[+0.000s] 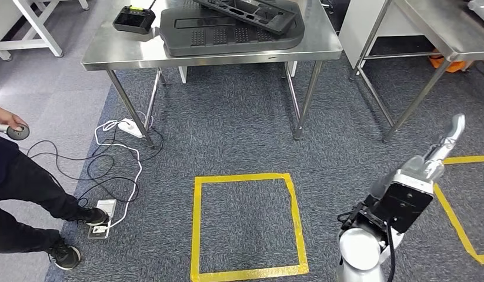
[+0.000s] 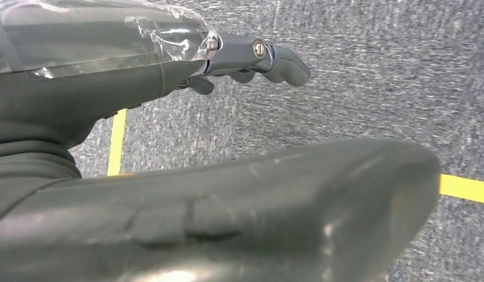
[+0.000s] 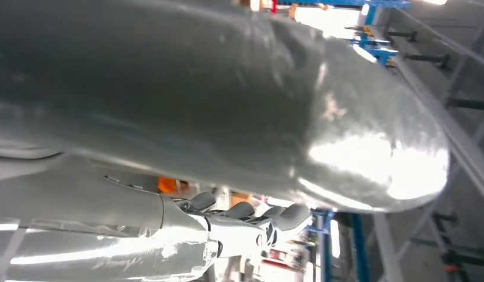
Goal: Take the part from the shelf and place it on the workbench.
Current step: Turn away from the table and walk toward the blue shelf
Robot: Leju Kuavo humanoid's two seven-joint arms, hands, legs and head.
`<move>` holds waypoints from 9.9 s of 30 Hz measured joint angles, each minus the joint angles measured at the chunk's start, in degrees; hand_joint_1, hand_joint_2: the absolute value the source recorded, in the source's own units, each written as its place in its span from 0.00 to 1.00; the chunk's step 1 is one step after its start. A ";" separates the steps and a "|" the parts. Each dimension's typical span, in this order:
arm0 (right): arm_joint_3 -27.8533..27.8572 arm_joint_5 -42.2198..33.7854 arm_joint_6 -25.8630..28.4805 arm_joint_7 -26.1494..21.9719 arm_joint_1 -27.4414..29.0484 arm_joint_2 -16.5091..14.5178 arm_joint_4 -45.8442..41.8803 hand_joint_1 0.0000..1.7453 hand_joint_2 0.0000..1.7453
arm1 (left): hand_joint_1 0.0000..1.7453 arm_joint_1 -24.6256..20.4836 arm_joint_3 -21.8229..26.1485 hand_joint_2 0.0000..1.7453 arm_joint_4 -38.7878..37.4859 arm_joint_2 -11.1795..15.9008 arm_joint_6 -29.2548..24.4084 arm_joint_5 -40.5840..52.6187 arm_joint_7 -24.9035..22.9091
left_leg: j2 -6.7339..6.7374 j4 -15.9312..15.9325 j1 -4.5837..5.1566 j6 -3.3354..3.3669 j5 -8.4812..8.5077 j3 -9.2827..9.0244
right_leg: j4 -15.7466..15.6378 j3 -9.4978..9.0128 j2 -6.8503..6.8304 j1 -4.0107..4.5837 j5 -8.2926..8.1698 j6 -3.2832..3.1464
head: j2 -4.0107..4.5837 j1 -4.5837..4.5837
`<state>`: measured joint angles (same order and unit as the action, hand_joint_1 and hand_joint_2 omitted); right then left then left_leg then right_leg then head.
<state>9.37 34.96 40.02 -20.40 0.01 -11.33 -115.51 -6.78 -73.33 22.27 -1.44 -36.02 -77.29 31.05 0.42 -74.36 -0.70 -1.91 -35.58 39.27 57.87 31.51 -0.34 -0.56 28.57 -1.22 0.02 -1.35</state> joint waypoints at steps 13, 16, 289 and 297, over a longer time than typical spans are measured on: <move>0.08 -11.37 -0.02 4.17 2.71 1.31 3.11 0.00 0.00 | 0.00 -0.10 0.02 0.00 -0.24 -0.05 0.01 -0.14 0.00 | 0.35 16.48 0.13 3.27 6.93 -8.23 | 9.85 5.09 0.23 -0.06 5.27 3.05 | 0.00 -0.42; 0.50 -13.36 -0.01 4.74 3.85 1.49 5.30 0.00 0.00 | 0.00 -0.04 0.02 0.00 -0.27 -0.07 0.04 -0.20 0.01 | 0.84 16.34 0.23 3.41 7.10 -7.80 | 16.28 7.31 0.20 -0.22 7.08 3.45 | 0.00 -1.21; -23.57 -58.64 0.07 16.03 -1.75 8.70 96.43 0.00 0.00 | 0.00 0.44 -1.57 0.00 3.41 1.46 -0.50 1.60 -5.33 | -3.21 15.41 0.19 1.79 6.29 -7.89 | 0.94 1.08 7.22 0.24 -0.10 0.84 | 0.00 0.38; -23.98 -59.02 0.08 17.92 -1.51 8.79 96.38 0.00 0.00 | 0.00 0.40 -1.57 0.00 3.41 1.47 -0.59 1.81 -5.46 | 4.37 16.56 -0.34 2.05 5.64 -9.52 | 4.32 2.90 -2.23 -0.19 0.15 2.42 | 0.00 -2.68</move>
<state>-14.62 -24.06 40.10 -2.48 -1.51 -2.54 -19.14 -6.39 -74.90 25.68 0.03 -36.61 -75.48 25.59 4.79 -57.80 -1.03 0.14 -29.94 29.75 62.19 34.41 -2.56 -0.75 28.71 1.21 0.02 -4.03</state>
